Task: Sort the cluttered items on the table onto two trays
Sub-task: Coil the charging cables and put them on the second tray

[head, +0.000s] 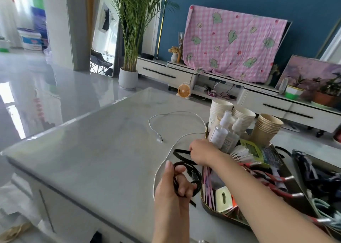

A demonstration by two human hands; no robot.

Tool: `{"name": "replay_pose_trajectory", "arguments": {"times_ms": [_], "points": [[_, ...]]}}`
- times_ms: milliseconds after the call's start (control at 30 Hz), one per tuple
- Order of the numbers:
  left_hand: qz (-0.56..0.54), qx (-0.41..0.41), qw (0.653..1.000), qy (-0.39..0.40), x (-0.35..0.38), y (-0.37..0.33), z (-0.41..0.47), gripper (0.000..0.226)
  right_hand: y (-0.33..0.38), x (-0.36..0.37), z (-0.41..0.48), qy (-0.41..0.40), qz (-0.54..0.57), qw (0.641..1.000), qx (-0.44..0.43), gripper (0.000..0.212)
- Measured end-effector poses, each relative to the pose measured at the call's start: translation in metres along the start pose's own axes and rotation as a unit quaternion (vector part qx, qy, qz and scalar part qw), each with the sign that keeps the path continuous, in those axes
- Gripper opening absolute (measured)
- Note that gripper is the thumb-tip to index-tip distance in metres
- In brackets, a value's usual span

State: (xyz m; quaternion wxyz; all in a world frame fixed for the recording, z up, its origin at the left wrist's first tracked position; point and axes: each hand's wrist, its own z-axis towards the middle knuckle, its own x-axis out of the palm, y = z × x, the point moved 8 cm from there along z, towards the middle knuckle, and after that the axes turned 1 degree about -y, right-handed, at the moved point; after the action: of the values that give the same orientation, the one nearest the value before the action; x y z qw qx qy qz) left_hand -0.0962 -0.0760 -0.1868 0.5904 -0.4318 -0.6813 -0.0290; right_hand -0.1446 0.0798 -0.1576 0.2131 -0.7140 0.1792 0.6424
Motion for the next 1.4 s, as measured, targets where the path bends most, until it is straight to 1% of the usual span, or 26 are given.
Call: {"name": "replay_pose_trajectory", "arguments": {"times_ms": [67,167,267,400,533,600,667,700,733,800,867,900,933,1000,1067,1133,1167,1200,1233,1333,1400], "points": [[-0.002,0.009,1.000,0.011,0.003,-0.003,0.003,0.036,0.002,0.000,0.001,0.002,-0.031,1.000,0.004,0.030],[-0.018,0.018,0.999,0.024,0.006,-0.006,0.007,0.032,0.007,-0.005,0.003,-0.039,-0.063,0.997,-0.004,0.028],[-0.011,0.005,1.000,0.025,0.008,-0.001,0.011,0.034,0.007,-0.009,0.004,-0.080,-0.078,0.994,-0.013,0.028],[0.006,-0.003,1.000,0.018,0.006,0.001,0.011,0.035,0.007,-0.010,0.004,-0.114,-0.080,0.990,-0.019,0.029],[0.010,-0.009,1.000,0.006,0.004,0.002,0.014,0.036,0.008,-0.009,0.007,-0.115,-0.043,0.992,-0.026,0.030],[0.016,-0.016,1.000,0.009,0.006,0.003,0.015,0.037,0.009,-0.008,0.008,-0.105,-0.016,0.994,-0.036,0.034],[0.019,-0.018,1.000,0.011,0.007,0.002,0.015,0.037,0.006,-0.010,0.010,-0.108,0.038,0.993,-0.033,0.033],[0.020,-0.015,1.000,0.008,0.006,0.001,0.014,0.037,0.003,-0.014,0.010,-0.122,0.085,0.989,-0.024,0.030],[0.020,-0.011,1.000,0.004,0.006,0.000,0.014,0.036,-0.001,-0.022,0.008,-0.147,0.140,0.979,-0.012,0.025],[0.022,-0.001,1.000,-0.005,0.004,-0.003,0.013,0.036,-0.011,-0.036,0.001,-0.192,0.258,0.947,0.007,0.018],[0.025,0.002,1.000,-0.010,0.004,-0.004,0.011,0.035,-0.020,-0.043,-0.006,-0.191,0.347,0.918,0.034,0.022],[0.027,0.004,1.000,-0.008,0.005,-0.005,0.010,0.035,-0.024,-0.042,-0.011,-0.173,0.394,0.901,0.052,0.025],[0.035,0.006,0.999,-0.003,0.010,-0.006,0.007,0.035,-0.030,-0.043,-0.020,-0.154,0.452,0.876,0.068,0.027],[0.052,0.016,0.998,0.003,0.011,-0.009,0.007,0.035,-0.033,-0.038,-0.039,-0.100,0.572,0.809,0.091,0.029],[0.072,0.018,0.997,0.016,0.019,-0.008,0.001,0.035,-0.036,-0.039,-0.070,-0.050,0.644,0.758,0.090,0.024],[0.096,0.005,0.994,0.044,0.029,-0.002,-0.005,0.037,-0.036,-0.036,-0.102,0.014,0.693,0.718,0.068,0.027],[0.115,-0.007,0.992,0.060,0.037,0.006,-0.012,0.038,-0.039,-0.038,-0.122,0.036,0.708,0.704,0.054,0.031],[0.133,-0.019,0.988,0.073,0.043,0.012,-0.017,0.039,-0.042,-0.038,-0.136,0.047,0.715,0.697,0.041,0.036],[0.152,-0.033,0.984,0.088,0.048,0.018,-0.021,0.039,-0.045,-0.041,-0.149,0.042,0.720,0.692,0.035,0.038],[0.208,-0.082,0.965,0.139,0.071,0.046,-0.042,0.038,-0.078,-0.047,-0.189,-0.026,0.734,0.677,0.041,0.028],[0.233,-0.096,0.952,0.172,0.087,0.065,-0.055,0.036,-0.098,-0.052,-0.211,-0.063,0.735,0.675,0.020,0.030]]}}
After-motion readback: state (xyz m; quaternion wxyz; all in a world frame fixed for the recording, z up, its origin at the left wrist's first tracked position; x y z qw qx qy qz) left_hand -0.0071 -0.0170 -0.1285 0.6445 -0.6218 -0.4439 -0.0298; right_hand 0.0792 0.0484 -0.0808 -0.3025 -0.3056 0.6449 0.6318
